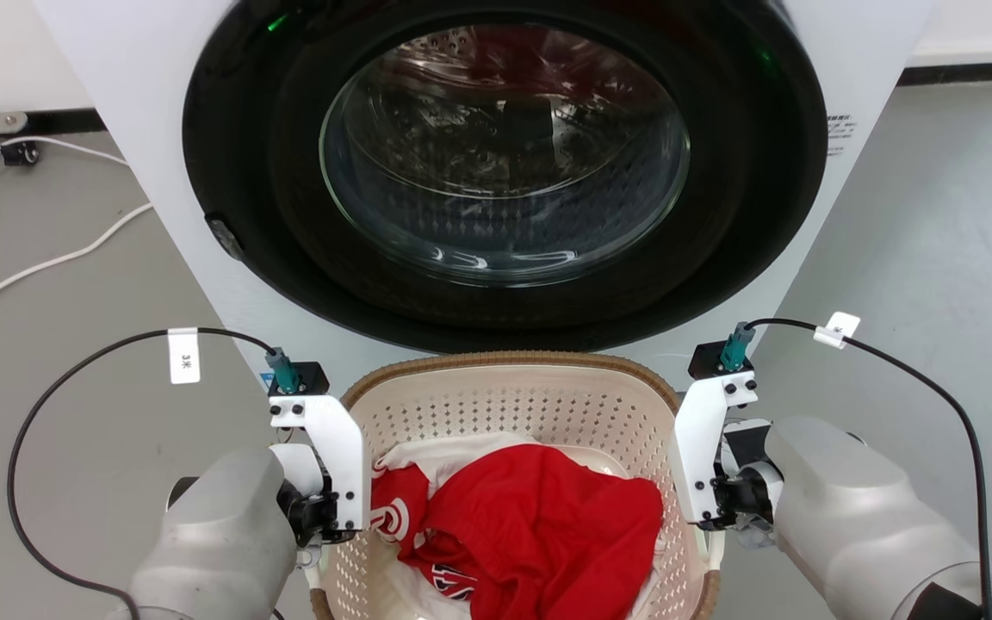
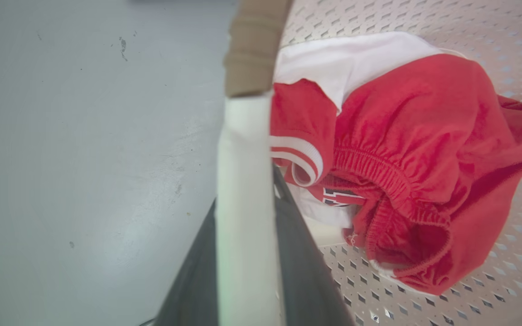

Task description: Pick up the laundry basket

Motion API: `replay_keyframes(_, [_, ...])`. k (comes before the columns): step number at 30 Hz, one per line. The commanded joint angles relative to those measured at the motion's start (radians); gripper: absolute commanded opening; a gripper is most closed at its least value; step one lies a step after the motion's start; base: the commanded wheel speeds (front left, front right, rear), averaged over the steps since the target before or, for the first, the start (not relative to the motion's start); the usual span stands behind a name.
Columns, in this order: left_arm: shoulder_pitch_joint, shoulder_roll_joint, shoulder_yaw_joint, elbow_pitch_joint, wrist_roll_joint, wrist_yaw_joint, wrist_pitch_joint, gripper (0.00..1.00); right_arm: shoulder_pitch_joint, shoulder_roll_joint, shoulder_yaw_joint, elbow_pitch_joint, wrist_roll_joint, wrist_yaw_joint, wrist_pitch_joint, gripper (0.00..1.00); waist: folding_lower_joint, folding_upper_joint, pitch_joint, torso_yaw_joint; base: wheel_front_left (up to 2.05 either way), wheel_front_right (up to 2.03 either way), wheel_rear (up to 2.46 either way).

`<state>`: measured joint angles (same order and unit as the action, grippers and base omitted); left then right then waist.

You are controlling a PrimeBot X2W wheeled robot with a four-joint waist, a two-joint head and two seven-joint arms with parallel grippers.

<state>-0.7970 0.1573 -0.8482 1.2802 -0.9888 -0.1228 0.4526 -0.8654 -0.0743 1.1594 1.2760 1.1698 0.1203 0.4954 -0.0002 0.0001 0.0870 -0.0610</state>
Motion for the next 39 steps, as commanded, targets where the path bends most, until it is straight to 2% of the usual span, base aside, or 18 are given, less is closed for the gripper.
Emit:
replay_keyframes(1, [-0.010,-0.040,-0.009,-0.016,-0.002,-0.014,0.008,0.00,-0.020,0.036,0.001,-0.020,0.006,0.019,0.000,0.00,0.0002,-0.0001,-0.012,0.002,0.00,0.00,0.00])
replay_keyframes(14, [0.034,-0.055,-0.030,-0.008,-0.025,-0.014,0.083,0.00,0.021,0.028,0.014,-0.015,0.024,0.019,0.060,0.00,0.0002,-0.0001,-0.100,0.008,0.00,0.00,0.00])
replay_keyframes(24, [0.056,-0.070,-0.041,-0.006,-0.041,-0.014,0.126,0.00,0.038,0.025,0.021,-0.014,0.034,0.019,0.066,0.00,0.0002,-0.0001,-0.137,0.012,0.00,0.00,0.00])
replay_keyframes(39, [0.076,-0.080,-0.054,-0.006,-0.057,-0.014,0.135,0.00,0.077,0.030,0.023,-0.008,0.049,0.019,0.063,0.00,0.0002,-0.0001,-0.167,0.013,0.00,0.00,0.00])
